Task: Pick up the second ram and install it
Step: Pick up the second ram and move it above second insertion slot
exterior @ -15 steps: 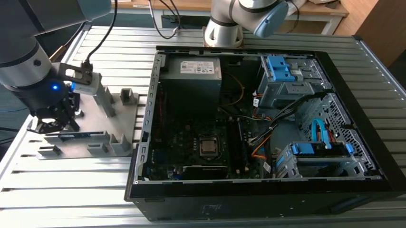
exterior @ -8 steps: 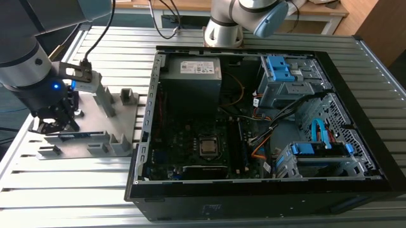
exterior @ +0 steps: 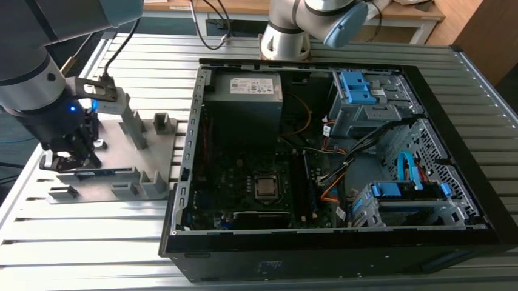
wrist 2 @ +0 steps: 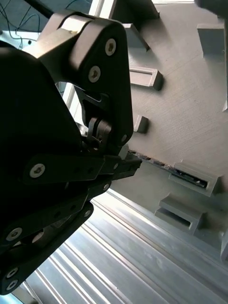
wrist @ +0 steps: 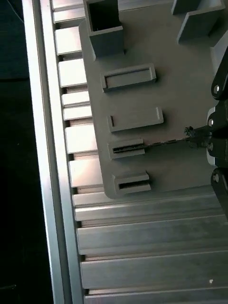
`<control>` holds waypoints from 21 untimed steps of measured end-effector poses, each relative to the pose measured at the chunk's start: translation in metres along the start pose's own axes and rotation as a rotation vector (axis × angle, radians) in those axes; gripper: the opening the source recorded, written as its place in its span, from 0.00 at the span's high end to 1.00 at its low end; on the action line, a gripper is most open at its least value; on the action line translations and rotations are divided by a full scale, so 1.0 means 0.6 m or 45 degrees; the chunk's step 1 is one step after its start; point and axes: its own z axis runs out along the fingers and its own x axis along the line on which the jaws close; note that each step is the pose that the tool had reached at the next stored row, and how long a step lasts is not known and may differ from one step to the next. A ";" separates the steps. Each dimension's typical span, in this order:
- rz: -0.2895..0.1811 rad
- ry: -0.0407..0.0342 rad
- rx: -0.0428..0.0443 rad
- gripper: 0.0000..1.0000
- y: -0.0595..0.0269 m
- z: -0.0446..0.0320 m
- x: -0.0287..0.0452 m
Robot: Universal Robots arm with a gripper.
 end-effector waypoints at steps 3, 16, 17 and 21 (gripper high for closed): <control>-0.042 0.0019 -0.001 0.90 0.000 0.000 0.000; -0.223 0.0100 -0.006 0.90 0.000 0.000 0.000; -0.237 0.0106 -0.007 0.90 0.000 0.000 0.000; -0.290 0.0129 -0.008 0.90 0.000 0.000 0.000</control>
